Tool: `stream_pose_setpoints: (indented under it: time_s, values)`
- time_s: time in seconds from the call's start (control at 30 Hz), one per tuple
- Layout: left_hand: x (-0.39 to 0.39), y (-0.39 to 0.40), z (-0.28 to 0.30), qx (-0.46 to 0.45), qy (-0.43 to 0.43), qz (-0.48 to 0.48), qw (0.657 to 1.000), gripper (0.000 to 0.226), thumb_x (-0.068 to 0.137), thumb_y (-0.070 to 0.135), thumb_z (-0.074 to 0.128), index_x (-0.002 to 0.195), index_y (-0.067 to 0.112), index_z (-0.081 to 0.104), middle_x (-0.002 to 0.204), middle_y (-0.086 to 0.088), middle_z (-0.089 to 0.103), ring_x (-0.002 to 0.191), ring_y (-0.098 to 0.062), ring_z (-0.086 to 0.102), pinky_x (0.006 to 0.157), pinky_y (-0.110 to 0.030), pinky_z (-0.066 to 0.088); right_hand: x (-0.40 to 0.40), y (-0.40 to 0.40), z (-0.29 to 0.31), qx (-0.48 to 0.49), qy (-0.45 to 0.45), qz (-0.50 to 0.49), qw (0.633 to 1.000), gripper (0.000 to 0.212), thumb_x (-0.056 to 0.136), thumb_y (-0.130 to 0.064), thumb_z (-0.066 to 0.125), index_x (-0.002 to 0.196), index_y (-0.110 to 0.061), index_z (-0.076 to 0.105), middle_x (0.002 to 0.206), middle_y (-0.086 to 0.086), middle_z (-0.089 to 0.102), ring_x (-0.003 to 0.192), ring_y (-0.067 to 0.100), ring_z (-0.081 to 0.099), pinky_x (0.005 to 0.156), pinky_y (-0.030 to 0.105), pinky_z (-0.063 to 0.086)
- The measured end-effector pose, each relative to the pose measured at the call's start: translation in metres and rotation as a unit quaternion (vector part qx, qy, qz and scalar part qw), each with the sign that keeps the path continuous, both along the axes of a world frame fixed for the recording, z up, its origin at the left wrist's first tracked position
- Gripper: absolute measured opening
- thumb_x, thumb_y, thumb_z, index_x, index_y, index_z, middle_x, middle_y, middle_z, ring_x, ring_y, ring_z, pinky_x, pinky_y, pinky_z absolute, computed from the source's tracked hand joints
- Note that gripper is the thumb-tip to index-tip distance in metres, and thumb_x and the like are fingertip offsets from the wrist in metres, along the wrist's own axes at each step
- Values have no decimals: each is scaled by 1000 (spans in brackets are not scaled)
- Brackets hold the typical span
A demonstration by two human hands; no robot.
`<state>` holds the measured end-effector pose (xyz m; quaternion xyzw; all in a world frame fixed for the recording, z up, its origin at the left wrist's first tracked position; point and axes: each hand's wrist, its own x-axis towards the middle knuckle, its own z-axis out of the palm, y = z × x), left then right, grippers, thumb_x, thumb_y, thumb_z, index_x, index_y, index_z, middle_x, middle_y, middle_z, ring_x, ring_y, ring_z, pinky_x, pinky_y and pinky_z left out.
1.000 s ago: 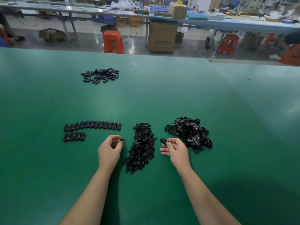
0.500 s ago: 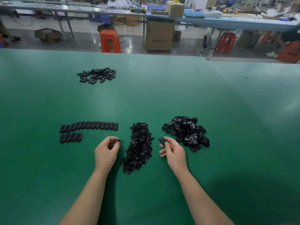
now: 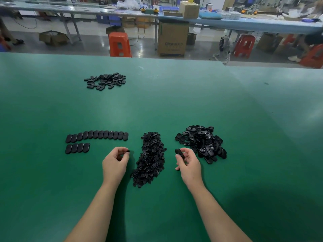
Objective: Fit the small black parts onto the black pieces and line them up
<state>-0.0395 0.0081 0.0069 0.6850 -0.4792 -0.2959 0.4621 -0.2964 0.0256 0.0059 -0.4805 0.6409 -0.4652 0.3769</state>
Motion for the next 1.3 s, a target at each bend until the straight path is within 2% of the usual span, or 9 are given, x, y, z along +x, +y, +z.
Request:
stream_pose_setpoints:
  time_s: [0.07, 0.2, 0.3, 0.47, 0.67, 0.87, 0.97, 1.07, 1.3]
  values:
    - [0, 1, 1, -2, 4, 0, 1000, 20, 90, 14, 71, 89, 35, 69, 82, 17, 72, 77, 2, 65, 69, -17, 48, 1, 0, 1, 1, -11, 12, 1000, 24, 100, -17, 62, 118, -34, 63, 98, -4, 67, 63, 6, 66, 67, 27, 59]
    - [-1, 1, 2, 1, 2, -3, 1000, 21, 90, 14, 71, 92, 35, 70, 84, 17, 72, 78, 5, 65, 69, -16, 48, 1, 3, 2, -1, -54, 13, 998, 17, 97, -12, 65, 104, -27, 64, 89, -1, 73, 77, 10, 73, 77, 31, 62]
    - [-1, 1, 2, 5, -8, -2, 1000, 20, 90, 15, 71, 91, 35, 69, 82, 17, 72, 77, 5, 64, 67, -14, 46, 2, 4, 3, -2, -66, 4, 998, 10, 97, -15, 66, 101, -19, 58, 89, -10, 78, 86, 8, 75, 75, 20, 57]
    - [-1, 1, 2, 11, -13, -1, 1000, 22, 89, 16, 71, 85, 38, 70, 78, 20, 71, 75, 1, 65, 67, -19, 50, 3, 4, 5, -12, -45, 1, 999, 11, 101, -18, 60, 106, -26, 54, 87, -16, 78, 83, 2, 74, 73, 10, 52]
    - [-2, -2, 7, 21, 39, 0, 999, 18, 90, 16, 72, 84, 32, 74, 78, 14, 73, 76, -11, 68, 69, -28, 55, 5, 2, 7, -18, -61, -7, 998, 13, 106, -14, 48, 105, -22, 57, 97, -5, 77, 86, 6, 75, 71, 21, 59]
    - [-38, -1, 24, 8, 30, -41, 999, 18, 91, 16, 70, 83, 32, 73, 68, 8, 69, 49, -2, 50, 48, -16, 40, 5, 0, 3, -8, -56, -8, 998, 12, 107, -15, 46, 103, -23, 54, 91, -12, 76, 83, 9, 74, 73, 29, 61]
    - [-76, 4, 35, -3, -1, -114, 994, 15, 90, 15, 71, 84, 29, 74, 71, 17, 70, 64, 4, 60, 59, -7, 42, 4, 0, 0, -6, -34, -13, 999, 11, 104, -15, 52, 98, -23, 57, 87, -9, 76, 75, 11, 73, 71, 32, 61]
    - [-109, 5, 42, 2, -26, -166, 986, 14, 90, 15, 69, 86, 26, 75, 77, 18, 70, 73, 8, 61, 65, -5, 42, 5, 0, 0, -23, -42, -9, 999, 14, 102, -9, 56, 97, -22, 61, 86, -2, 76, 80, 13, 75, 65, 30, 60]
    - [-132, -4, 45, 68, -45, -144, 986, 8, 89, 16, 69, 87, 24, 69, 80, 12, 69, 77, -3, 63, 63, -7, 40, 4, -1, 0, -19, -22, 2, 1000, 22, 102, -11, 55, 106, -30, 66, 92, -9, 76, 77, 8, 74, 68, 24, 59]
